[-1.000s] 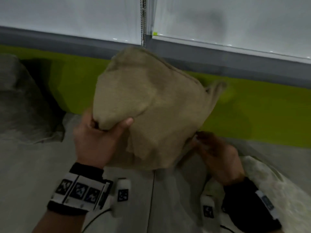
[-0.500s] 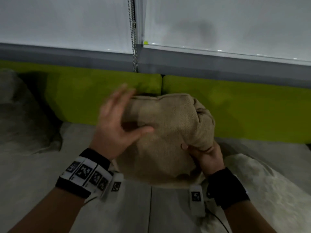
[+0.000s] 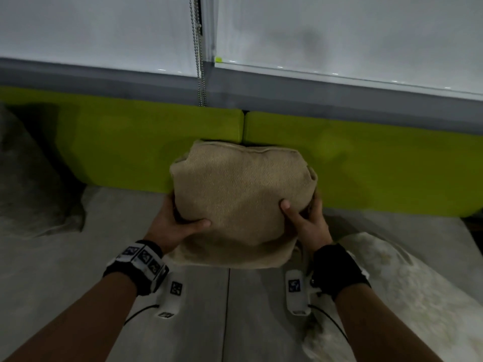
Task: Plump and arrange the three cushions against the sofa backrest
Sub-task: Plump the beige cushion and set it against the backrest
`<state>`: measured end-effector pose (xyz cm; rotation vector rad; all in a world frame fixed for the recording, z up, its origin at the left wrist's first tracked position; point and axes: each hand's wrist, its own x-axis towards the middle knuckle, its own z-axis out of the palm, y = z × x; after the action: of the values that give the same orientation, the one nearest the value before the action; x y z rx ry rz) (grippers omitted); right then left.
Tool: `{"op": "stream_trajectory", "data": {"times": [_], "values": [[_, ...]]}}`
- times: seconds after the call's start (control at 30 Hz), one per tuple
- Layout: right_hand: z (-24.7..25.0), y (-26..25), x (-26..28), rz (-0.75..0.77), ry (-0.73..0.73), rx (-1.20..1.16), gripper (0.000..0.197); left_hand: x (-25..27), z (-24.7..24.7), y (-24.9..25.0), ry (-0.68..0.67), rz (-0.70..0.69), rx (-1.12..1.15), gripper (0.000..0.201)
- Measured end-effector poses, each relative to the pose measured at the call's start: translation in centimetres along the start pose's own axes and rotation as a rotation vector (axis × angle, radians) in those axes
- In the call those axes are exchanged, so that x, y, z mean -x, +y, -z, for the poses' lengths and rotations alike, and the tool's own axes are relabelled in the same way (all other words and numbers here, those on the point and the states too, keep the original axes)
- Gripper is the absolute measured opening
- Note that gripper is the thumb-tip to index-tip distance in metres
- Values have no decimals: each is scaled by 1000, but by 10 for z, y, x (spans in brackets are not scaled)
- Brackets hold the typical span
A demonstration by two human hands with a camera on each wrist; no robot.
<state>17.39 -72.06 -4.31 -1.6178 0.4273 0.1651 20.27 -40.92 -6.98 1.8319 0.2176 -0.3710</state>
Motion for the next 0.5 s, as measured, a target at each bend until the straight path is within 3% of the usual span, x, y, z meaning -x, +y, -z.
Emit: {"op": "stream_trajectory", "data": {"times": [0.1,0.17,0.3,0.4,0.5], "values": [[-9,2,14,107,37,-29,103,3,6,0,25,-43,100,114],[-8,5,17,187,66,-31,103,2,11,-4,26,-50,140,112],[-6,5,9,75,90,90,110,3,12,-16,-45,14,23,105],[5,-3,0,94,171,286,90,2,20,-10,-27,10,174,68],[27,-21,-13,329,353,479,58,-12,38,7,188,-89,218,44]]}}
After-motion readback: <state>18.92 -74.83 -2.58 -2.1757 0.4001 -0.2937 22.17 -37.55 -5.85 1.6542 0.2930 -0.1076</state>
